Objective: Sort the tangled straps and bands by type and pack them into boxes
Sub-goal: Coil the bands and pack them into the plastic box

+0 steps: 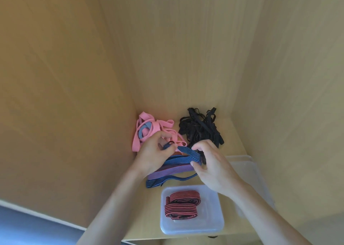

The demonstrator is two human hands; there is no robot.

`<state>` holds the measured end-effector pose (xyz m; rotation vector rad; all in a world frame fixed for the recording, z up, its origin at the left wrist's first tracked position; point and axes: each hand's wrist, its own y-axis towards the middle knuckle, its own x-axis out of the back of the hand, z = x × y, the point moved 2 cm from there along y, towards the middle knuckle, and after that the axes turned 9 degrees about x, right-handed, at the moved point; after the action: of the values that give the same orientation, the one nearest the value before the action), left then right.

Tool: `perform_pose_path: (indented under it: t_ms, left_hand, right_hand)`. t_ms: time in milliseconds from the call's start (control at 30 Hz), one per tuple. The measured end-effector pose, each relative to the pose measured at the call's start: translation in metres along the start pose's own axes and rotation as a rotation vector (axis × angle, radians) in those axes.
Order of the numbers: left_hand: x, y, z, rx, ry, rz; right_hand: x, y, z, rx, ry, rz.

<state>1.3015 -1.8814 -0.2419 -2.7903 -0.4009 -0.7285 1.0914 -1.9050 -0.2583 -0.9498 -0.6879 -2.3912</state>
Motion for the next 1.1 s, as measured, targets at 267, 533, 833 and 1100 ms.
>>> perform_pose_path:
  t_ms: [267, 533, 833, 1100]
  left_hand:
    - [0.004, 0.004, -0.053, -0.031, -0.192, 0.222]
    - [0.010, 0.014, -0.042, 0.111, -0.506, 0.195]
    - [-0.020, 0.027, 0.033, 0.210, -0.057, 0.155]
    - [-0.023, 0.021, 0.094, 0.200, 0.503, 0.014]
  right_hand:
    - [0.010, 0.042, 0.019, 0.072, 0.117, 0.009]
    - [0.042, 0.064, 0.018, -0.053, 0.441, -0.174]
    - [0.069, 0.076, 0.020, -0.097, 0.680, -0.251]
    - [0.089, 0.075, 0.025, -0.143, 0.713, -0.301]
